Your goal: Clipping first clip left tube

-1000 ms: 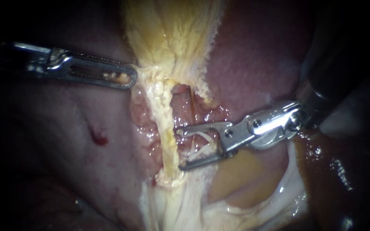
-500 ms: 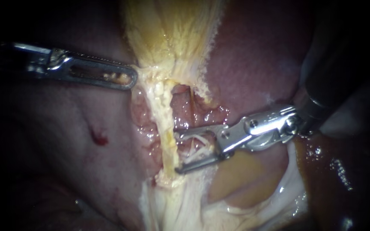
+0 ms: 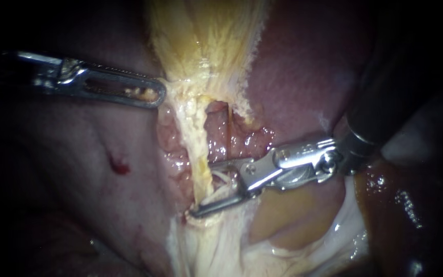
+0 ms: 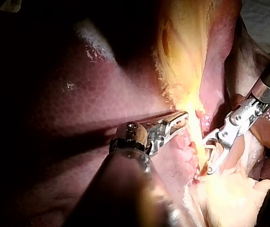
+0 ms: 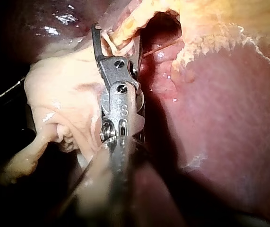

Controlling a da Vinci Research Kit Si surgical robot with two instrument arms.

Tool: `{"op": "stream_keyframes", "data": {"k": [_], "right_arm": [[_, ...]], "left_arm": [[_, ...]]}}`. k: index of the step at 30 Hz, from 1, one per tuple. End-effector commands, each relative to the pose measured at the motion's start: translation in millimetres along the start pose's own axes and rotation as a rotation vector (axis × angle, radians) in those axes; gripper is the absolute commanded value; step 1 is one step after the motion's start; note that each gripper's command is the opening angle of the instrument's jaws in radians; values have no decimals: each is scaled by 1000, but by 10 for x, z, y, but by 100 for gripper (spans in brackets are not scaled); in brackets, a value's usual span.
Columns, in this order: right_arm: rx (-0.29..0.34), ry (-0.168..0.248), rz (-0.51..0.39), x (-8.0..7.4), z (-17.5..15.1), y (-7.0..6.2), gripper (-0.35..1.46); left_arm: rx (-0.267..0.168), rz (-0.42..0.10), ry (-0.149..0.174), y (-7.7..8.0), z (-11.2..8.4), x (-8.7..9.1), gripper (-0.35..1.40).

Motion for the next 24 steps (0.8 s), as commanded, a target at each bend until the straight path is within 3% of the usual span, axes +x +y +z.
{"op": "stream_keyframes", "data": {"k": [1, 9, 24], "right_arm": [[12, 5, -1, 1, 3, -2, 50], [32, 15, -8, 6, 31, -3, 49], [33, 39, 12, 6, 43, -2, 50]], "left_arm": [[-1, 0, 0, 1, 1, 0, -35], [-1, -1, 0, 0, 2, 0, -35], [-3, -1, -1, 0, 5, -1, -35]]}}
